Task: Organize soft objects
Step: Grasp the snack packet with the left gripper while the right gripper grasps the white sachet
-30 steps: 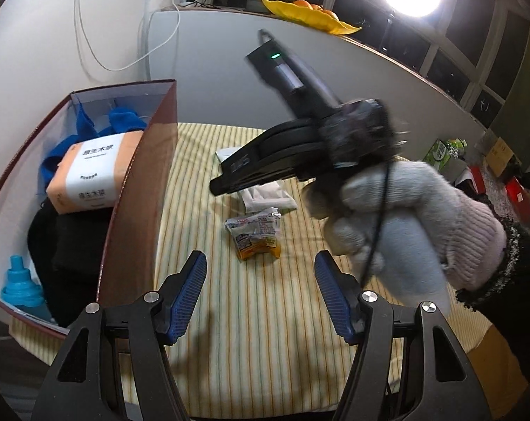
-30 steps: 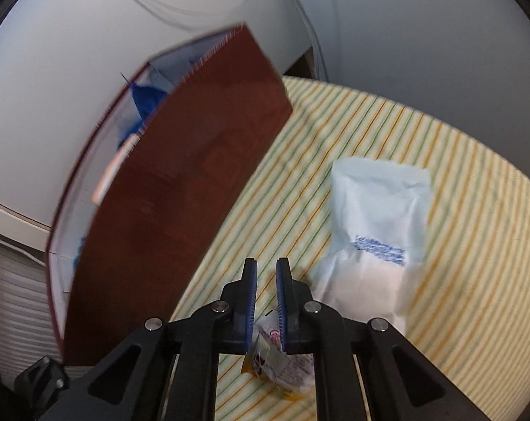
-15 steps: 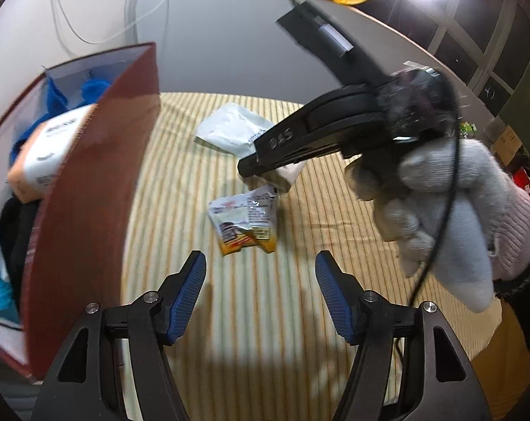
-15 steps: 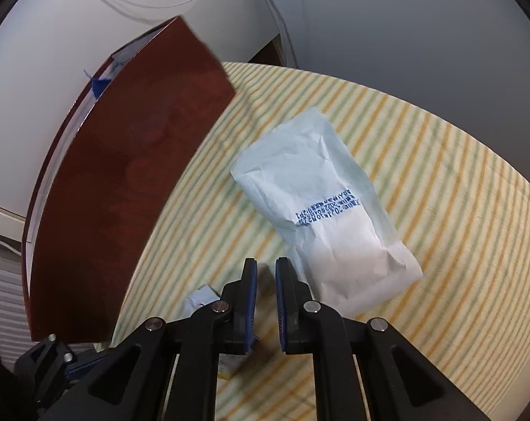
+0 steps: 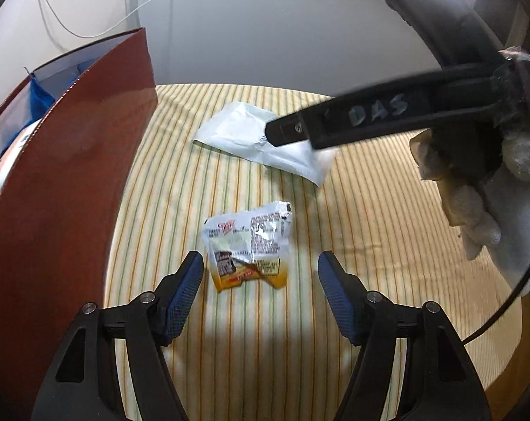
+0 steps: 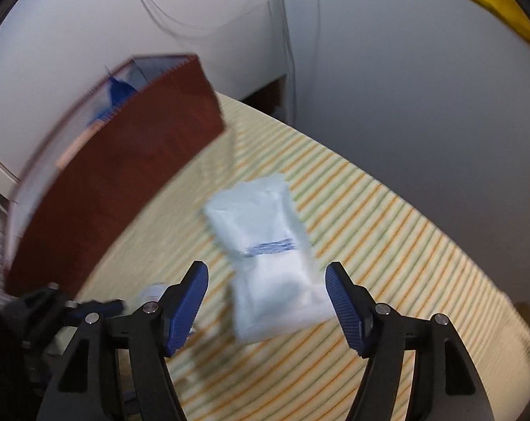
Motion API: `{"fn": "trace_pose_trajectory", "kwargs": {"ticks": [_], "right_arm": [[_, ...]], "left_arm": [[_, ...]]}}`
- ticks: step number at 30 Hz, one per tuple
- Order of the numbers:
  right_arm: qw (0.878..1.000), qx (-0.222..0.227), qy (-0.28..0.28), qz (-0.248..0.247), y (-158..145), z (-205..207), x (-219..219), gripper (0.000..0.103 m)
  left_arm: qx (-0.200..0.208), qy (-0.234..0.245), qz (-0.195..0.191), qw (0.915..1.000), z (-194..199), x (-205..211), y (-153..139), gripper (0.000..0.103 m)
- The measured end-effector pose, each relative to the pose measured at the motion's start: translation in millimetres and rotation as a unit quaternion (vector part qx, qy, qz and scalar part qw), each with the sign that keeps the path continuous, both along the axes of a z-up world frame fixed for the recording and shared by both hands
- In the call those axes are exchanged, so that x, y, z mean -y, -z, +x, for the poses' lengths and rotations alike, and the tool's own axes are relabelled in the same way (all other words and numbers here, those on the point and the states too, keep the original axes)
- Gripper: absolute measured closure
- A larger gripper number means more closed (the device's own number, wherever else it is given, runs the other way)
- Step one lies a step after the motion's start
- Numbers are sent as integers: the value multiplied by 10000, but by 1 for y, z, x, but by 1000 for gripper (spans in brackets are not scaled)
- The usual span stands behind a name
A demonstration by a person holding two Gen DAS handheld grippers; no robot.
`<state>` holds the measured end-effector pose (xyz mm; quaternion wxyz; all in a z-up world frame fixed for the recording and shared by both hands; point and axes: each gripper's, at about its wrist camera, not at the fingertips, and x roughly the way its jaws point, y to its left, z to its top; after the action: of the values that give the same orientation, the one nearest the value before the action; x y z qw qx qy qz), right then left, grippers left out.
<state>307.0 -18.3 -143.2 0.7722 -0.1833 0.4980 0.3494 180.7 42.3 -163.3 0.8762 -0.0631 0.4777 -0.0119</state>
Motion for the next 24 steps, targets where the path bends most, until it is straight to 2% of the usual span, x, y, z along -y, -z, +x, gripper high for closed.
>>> {"fn": "trace_pose_trajectory", "kwargs": {"ticks": [2,9,14,20,24], "right_arm": [[9999,107,-95,-92,6,5,-1,37],[9993,-204,-261,-185,26,24,-14,37],[9983,-42,-395,-427,36,22,-28,36],[9979,-79,-386,-507,39,28,-33,37],[9973,5,-421,-603,39,26,-32,44]], "left_arm": [[-2,-40,23,10000,4,0,2,34],[-78,-40,244,9997,18,4,11,31],[-121,-124,251,9995,24,1,17,31],[-33,-139,302,9994,24,-1,18,31],[9,-154,384,9991,24,-1,19,32]]}}
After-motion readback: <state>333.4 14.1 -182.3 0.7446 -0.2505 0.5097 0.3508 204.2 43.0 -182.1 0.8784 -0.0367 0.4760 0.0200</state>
